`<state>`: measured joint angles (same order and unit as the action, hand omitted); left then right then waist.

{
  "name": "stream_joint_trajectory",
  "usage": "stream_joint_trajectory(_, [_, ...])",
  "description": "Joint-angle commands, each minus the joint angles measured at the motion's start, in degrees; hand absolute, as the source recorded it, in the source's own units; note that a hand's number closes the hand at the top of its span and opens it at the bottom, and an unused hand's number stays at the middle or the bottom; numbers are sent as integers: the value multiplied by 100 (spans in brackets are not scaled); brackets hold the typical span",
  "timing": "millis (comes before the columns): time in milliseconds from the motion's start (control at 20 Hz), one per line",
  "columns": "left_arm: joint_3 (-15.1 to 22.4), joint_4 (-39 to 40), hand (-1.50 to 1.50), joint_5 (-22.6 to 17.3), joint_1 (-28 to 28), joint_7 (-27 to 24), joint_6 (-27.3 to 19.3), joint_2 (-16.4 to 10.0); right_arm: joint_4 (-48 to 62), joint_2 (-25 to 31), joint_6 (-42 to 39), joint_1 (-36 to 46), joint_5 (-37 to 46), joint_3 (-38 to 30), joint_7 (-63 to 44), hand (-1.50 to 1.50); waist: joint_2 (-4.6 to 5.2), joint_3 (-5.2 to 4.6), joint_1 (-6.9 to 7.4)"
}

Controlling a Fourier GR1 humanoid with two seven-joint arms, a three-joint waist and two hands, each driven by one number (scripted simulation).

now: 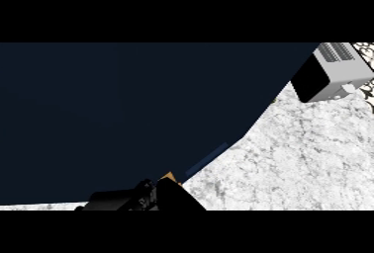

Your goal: Pick up the wine, place it into the cabinet and close the cabinet

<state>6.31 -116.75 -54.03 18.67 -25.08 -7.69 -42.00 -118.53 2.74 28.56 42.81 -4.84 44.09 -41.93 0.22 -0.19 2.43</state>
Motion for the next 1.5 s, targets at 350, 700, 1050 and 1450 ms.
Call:
stream_joint_trajectory(350, [69,76,-150,260,-206,217,-208,312,3067,-271,132,2664,-554,-925,894,150,-9,9,-50])
stream_joint_trajectory(700, [-174,239,-150,363,-152,227,76,415,4497,-271,-606,3208,-631,-2065,1269,150,-8,11,-98])
stream_joint_trajectory(1050, [-350,458,-150,358,-426,399,191,523,5613,-24,-1504,2675,-879,-2573,2681,150,21,15,-126])
stream_joint_trajectory(1450, [-285,201,-150,495,-610,678,-95,568,6298,107,-1690,2933,-554,-2625,2972,150,37,14,-115])
